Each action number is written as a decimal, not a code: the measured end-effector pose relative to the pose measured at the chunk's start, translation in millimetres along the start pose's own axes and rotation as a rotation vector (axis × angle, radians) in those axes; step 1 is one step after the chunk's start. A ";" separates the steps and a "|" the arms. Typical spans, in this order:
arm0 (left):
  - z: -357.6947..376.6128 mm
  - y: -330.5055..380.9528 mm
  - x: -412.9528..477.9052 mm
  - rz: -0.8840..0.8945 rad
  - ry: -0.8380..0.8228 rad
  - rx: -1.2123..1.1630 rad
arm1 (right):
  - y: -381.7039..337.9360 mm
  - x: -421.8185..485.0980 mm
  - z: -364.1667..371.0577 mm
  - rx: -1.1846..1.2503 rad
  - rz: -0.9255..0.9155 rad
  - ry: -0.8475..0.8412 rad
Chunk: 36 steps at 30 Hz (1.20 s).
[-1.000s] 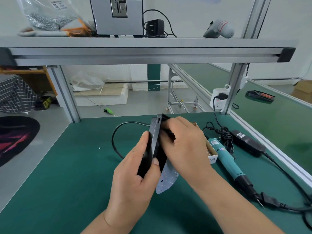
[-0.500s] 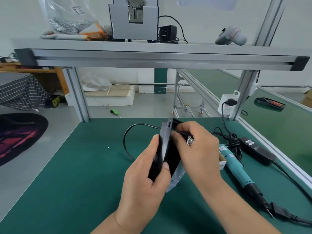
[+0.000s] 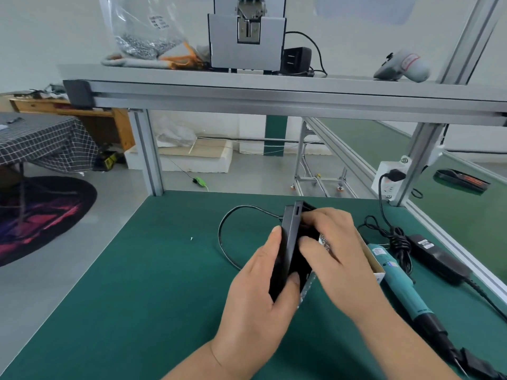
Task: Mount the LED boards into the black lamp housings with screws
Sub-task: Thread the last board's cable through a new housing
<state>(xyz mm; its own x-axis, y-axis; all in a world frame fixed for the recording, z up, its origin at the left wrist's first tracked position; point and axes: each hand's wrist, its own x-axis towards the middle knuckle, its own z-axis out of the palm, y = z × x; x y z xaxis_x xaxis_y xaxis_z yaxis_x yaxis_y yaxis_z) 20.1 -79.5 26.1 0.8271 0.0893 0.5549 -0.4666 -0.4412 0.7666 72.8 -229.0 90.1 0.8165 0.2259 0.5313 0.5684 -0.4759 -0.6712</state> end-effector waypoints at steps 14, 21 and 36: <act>1.7 4.8 -7.2 0.077 -0.028 0.099 | 5.4 -7.9 0.6 -0.076 -0.042 0.290; 1.3 3.6 -7.5 0.106 -0.058 0.157 | 3.5 -3.6 5.2 -0.192 -0.027 0.332; -6.7 -1.9 0.7 -0.049 -0.072 -0.131 | 28.0 -5.7 -18.2 -0.006 -0.266 -0.019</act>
<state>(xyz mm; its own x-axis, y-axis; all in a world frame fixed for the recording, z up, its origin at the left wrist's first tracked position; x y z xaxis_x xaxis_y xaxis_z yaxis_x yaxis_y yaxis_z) 19.5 -72.7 27.2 0.8681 0.0415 0.4947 -0.4580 -0.3174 0.8304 82.2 -259.0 77.7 0.6401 0.3599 0.6788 0.7628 -0.4028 -0.5058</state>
